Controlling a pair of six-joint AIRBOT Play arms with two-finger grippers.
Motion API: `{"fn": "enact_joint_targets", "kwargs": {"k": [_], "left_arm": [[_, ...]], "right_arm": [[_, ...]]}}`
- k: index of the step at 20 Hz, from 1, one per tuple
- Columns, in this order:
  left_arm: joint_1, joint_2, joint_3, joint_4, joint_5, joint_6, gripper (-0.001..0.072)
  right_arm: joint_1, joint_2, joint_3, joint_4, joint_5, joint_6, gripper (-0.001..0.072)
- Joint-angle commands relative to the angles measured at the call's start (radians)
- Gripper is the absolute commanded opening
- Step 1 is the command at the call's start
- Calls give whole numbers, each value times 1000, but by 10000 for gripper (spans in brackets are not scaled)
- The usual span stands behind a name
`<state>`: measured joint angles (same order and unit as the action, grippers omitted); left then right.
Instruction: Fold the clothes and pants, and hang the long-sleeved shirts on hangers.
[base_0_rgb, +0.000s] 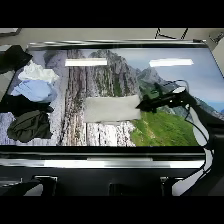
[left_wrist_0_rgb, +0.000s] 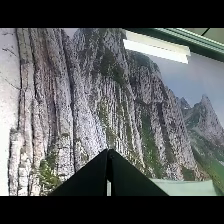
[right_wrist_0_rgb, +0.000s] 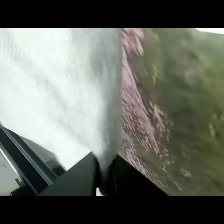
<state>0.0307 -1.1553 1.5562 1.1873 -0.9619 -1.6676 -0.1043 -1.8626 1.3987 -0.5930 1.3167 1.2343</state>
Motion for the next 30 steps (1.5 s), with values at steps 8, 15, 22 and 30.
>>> {"fn": "enact_joint_targets", "kwargs": {"k": [8, 15, 22, 30], "left_arm": [[-1, -3, 1, -2, 1, -1, 20], [-1, -3, 1, -2, 0, -1, 21], [-1, -3, 1, -2, -11, -1, 21], [-1, -4, 0, -2, -22, 0, 21]], "right_arm": [[-626, 151, 425, -51, 124, 229, 36], [-932, 200, 440, -326, 236, 412, 36], [-959, 223, 196, -798, 314, 480, 36], [-959, 298, -90, -1027, 188, 517, 37]]}}
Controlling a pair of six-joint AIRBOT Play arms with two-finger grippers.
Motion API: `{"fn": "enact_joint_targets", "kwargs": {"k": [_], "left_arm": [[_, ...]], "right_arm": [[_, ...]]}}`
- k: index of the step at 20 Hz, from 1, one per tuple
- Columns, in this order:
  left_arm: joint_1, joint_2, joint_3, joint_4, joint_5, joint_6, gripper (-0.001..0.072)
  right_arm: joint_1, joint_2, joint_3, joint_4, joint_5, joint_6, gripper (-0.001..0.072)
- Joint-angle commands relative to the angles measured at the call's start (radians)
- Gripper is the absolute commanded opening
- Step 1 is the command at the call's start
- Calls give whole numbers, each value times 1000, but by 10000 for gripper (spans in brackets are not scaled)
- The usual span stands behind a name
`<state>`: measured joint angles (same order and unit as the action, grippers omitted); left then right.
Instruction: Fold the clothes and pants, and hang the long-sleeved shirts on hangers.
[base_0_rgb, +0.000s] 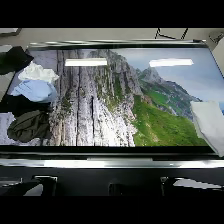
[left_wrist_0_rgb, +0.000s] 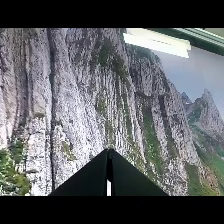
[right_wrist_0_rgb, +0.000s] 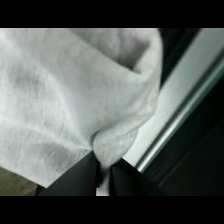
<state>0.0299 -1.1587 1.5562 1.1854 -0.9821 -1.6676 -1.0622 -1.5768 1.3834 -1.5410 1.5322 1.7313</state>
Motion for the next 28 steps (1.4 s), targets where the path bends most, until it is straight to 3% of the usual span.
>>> {"fn": "enact_joint_targets", "kwargs": {"k": [1, 5, 6, 7, 9, 10, 11, 13, 15, 18, 19, 20, 21, 22, 23, 24, 28], "left_arm": [[0, -2, 1, 0, -2, 0, 21], [0, -7, 1, 0, -2, -1, 20], [0, -8, 1, 0, -2, -1, 21], [0, -8, 1, 0, -1, -1, 21], [0, -8, 1, 0, -1, -1, 21], [0, -7, 1, -12, -1, -1, 20], [0, -6, 3, -45, 10, 0, 20], [-25, -7, 28, -63, 55, 16, 19], [-101, -21, 63, 89, 113, 30, 17], [-203, -98, 77, 493, -40, -147, 19], [-211, -135, 76, 529, -135, -162, 24], [-211, -174, 76, 518, -239, -162, 150], [-211, -217, 76, 497, -371, -161, 561], [-211, -256, 72, 456, -494, -117, 698], [-212, -273, 39, 412, -552, -62, 705], [-213, -258, -19, 381, -527, -46, 705], [-240, -129, -300, 343, -275, -64, 703]], "right_arm": [[-1, 14, -95, -80, -32, 19, 37], [-1, 27, -133, -99, -39, 20, 41], [-1, 29, -133, -99, -28, 24, 69], [-1, 31, -133, -99, -17, 40, 188], [0, 45, -130, -103, 2, 35, 558], [0, 57, -116, -101, 6, 14, 638], [0, 69, -71, -69, -7, 8, 639], [3, 86, 72, 192, -90, -47, 638], [53, 106, 215, 437, -220, -91, 636], [299, 156, 323, 385, -277, -218, 637], [403, 169, 322, 319, -230, -222, 637], [494, 169, 316, 259, -172, -213, 640], [563, 169, 289, 225, -136, -178, 689], [616, 165, 246, 220, -80, -164, 718], [652, 161, 190, 222, -23, -151, 716], [673, 161, 135, 222, 18, -146, 706], [698, 169, 45, 213, 41, -180, 678]]}}
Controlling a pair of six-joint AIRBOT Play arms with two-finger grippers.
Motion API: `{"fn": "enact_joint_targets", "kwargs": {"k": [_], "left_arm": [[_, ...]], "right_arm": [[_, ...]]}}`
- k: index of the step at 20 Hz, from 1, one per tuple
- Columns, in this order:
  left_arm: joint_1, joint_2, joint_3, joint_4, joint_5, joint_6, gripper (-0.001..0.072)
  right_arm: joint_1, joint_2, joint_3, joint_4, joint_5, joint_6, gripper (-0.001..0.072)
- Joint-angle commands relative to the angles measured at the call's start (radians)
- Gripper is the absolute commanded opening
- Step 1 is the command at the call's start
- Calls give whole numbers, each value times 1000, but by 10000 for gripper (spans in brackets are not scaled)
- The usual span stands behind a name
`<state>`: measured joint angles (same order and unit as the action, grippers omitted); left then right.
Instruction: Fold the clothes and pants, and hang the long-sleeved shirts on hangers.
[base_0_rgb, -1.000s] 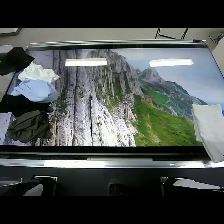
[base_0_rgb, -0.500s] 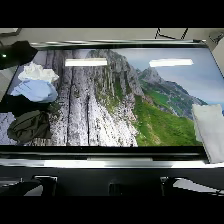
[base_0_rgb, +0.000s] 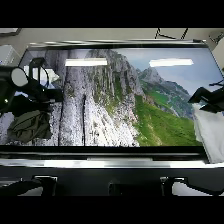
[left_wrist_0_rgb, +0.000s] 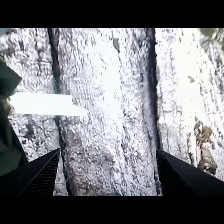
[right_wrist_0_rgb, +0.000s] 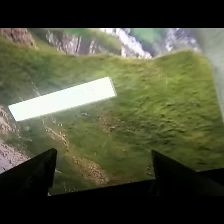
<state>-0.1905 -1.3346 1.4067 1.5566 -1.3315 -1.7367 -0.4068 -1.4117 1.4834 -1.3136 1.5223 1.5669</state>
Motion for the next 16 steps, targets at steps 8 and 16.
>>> {"fn": "enact_joint_targets", "kwargs": {"k": [8, 16], "left_arm": [[-27, 20, -209, -28, 76, 8, 704], [-27, 20, -209, -28, 76, 8, 704]], "right_arm": [[43, 4, -55, -14, 47, -16, 679], [43, 4, -55, -15, 47, -16, 679]]}}
